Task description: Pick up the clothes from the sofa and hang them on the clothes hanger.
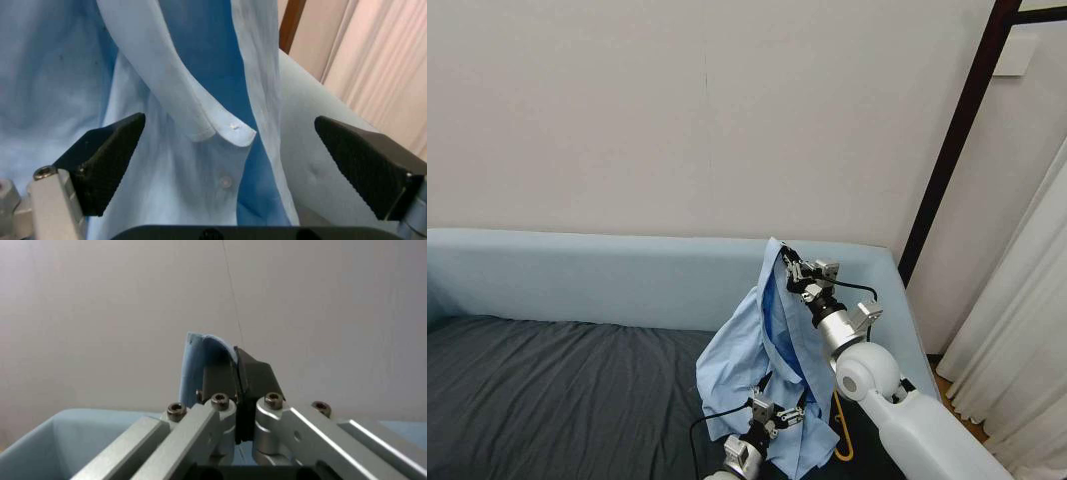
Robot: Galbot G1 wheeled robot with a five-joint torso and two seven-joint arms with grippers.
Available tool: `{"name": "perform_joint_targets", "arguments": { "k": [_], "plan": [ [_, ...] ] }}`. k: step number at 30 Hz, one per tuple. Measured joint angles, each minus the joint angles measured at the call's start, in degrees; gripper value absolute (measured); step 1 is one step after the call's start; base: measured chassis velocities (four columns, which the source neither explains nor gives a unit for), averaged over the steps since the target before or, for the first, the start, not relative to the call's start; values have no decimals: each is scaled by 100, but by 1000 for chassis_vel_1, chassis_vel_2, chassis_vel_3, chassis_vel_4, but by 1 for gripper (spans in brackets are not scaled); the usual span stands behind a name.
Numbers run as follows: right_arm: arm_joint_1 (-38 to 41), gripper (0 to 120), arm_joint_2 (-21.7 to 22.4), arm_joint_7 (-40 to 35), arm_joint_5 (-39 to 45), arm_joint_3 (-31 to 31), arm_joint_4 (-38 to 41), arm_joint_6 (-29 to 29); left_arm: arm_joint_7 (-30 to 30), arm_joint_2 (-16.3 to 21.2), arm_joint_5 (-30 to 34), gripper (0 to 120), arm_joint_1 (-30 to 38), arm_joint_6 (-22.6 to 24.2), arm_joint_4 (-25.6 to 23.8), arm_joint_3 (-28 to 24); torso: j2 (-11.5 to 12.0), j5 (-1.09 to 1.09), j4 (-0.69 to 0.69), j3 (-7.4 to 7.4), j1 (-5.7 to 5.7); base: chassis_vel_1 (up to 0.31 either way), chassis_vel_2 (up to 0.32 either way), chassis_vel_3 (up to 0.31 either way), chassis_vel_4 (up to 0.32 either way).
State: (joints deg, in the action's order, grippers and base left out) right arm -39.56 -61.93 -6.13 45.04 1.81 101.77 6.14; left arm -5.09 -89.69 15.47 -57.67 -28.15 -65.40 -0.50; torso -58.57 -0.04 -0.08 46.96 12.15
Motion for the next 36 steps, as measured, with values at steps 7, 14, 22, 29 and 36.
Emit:
{"name": "perform_joint_targets", "arguments": {
  "k": [7, 14, 22, 29, 36],
  "plan": [
    [-57, 0, 76, 36, 29, -4, 67, 5, 304, -244, 35, 100, 45, 36, 173, 1, 0, 0, -1, 0, 0, 0, 0, 0, 0],
    [-139, 0, 137, 47, 57, -56, 182, 6, 335, -244, 117, 90, 45, 90, 146, 25, 0, 0, 0, 0, 0, 0, 0, 0, 0],
    [-318, 0, 153, 48, 18, -127, 275, 4, 235, 49, 109, 60, 43, 117, -24, 16, 0, -1, 0, 0, -1, 0, 0, 0, 0],
    [-434, 0, 122, 45, -39, -161, 300, 1, 31, 368, 186, 39, 228, 65, 51, -98, -1, -1, 0, 0, 0, 0, 0, 0, 0],
    [-531, 0, 81, 30, -85, -223, 300, -5, -125, 401, 218, 13, 375, -34, 229, -188, -1, -1, 0, 0, 0, 0, 0, 0, 0]
  ]
}}
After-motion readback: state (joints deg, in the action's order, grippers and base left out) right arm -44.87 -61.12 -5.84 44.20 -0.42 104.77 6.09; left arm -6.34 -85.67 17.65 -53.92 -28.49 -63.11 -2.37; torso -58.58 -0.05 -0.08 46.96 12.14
